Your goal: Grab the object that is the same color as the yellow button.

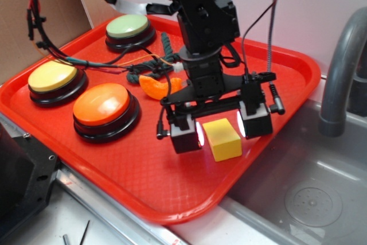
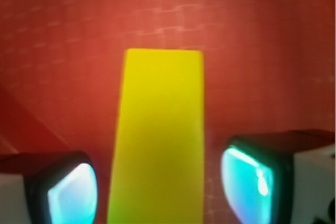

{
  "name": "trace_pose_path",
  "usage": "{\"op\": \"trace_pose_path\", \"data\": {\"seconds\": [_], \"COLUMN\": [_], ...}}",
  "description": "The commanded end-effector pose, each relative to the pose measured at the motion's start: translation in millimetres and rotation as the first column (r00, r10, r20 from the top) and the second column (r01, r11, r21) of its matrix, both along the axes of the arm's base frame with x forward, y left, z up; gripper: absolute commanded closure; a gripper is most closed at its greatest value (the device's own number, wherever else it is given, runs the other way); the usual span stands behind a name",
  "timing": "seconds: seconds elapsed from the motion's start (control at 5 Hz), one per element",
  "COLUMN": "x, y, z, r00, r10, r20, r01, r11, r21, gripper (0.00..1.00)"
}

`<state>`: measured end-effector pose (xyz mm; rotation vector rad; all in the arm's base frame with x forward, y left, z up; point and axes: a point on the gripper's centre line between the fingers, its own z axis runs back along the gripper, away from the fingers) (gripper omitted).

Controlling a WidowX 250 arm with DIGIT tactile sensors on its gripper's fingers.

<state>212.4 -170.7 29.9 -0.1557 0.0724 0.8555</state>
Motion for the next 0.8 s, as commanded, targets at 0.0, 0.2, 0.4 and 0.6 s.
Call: {"op": "trace_pose_path", "data": {"seconds": [0.0,0.2,0.4,0.6], "x": [-9.2,-10.2,-14.1,-8.8], "y": [10.5,12.2,17.3,14.5], "z": [4.7,9.2,13.6,5.3], "r00": [0.997,0.99,0.985,0.955], "r10": [-0.075,-0.141,-0.175,-0.296], "r20": [0.008,-0.003,-0.01,-0.007], "r01": [0.075,0.141,0.175,0.296], "r11": [0.997,0.99,0.984,0.955], "r21": [0.006,0.026,0.031,0.007], "gripper": [0.0,0.0,0.0,0.0]}}
